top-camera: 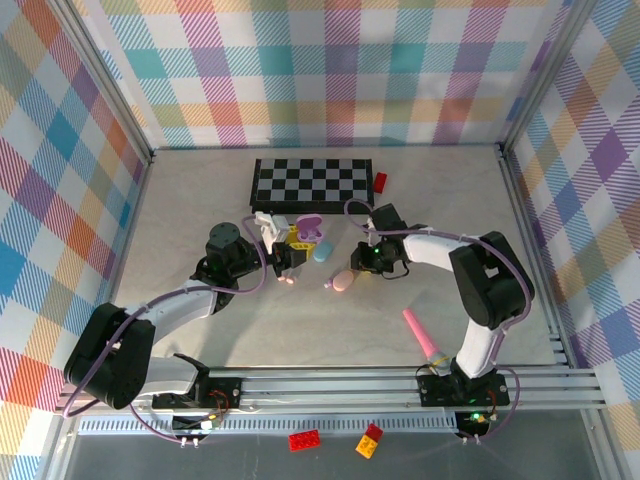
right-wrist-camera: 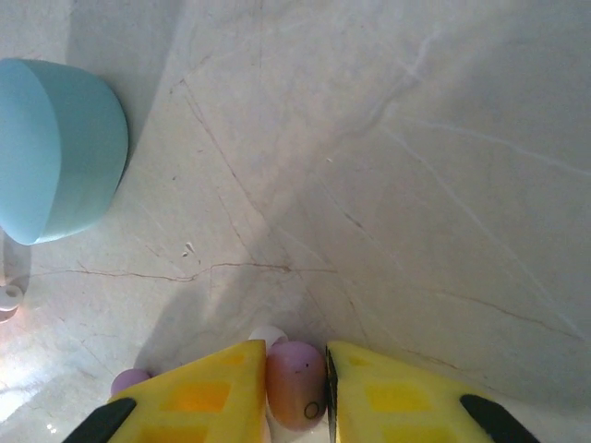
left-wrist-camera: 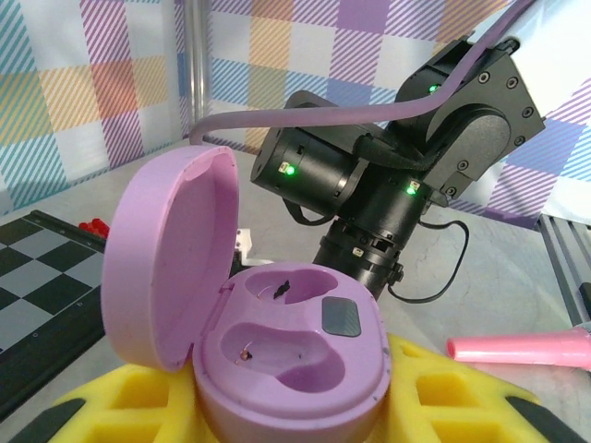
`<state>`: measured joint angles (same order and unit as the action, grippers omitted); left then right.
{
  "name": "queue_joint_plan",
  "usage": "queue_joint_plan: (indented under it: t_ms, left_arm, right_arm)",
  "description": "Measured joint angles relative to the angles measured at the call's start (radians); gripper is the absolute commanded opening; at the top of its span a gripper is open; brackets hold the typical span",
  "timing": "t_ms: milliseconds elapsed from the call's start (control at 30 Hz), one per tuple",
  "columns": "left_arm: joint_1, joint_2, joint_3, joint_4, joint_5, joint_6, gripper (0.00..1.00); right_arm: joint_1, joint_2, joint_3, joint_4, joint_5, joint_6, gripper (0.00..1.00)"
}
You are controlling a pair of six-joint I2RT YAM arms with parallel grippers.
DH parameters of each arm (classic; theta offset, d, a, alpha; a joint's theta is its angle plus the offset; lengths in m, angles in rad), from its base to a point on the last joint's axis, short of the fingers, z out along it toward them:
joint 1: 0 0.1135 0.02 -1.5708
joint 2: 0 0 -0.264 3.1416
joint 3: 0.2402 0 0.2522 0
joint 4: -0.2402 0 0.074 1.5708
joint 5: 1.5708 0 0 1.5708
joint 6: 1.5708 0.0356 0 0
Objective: Insert the wireless bluetooth earbuds into the charging case
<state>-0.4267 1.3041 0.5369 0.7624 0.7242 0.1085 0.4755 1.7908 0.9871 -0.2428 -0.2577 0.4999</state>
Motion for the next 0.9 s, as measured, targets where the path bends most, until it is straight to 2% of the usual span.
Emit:
queue_joint_plan:
  t_ms: [433, 733, 900]
  left_arm:
    - [0.000, -0.003, 0.000, 0.000, 0.006, 0.000, 0.35]
    - [0.000, -0.004, 0.000, 0.000, 0.011, 0.000, 0.35]
    - [0.000, -0.004, 0.000, 0.000, 0.015, 0.000, 0.35]
  right_arm:
    - [-0.095, -0.180, -0.204, 0.034, 0.089, 0.069, 0.24]
    - [-0.103, -0.221, -0.252, 0.058, 0.027, 0.072, 0.41]
    - [-0.103, -0.242, -0.256, 0.032, -0.045, 0.057, 0.42]
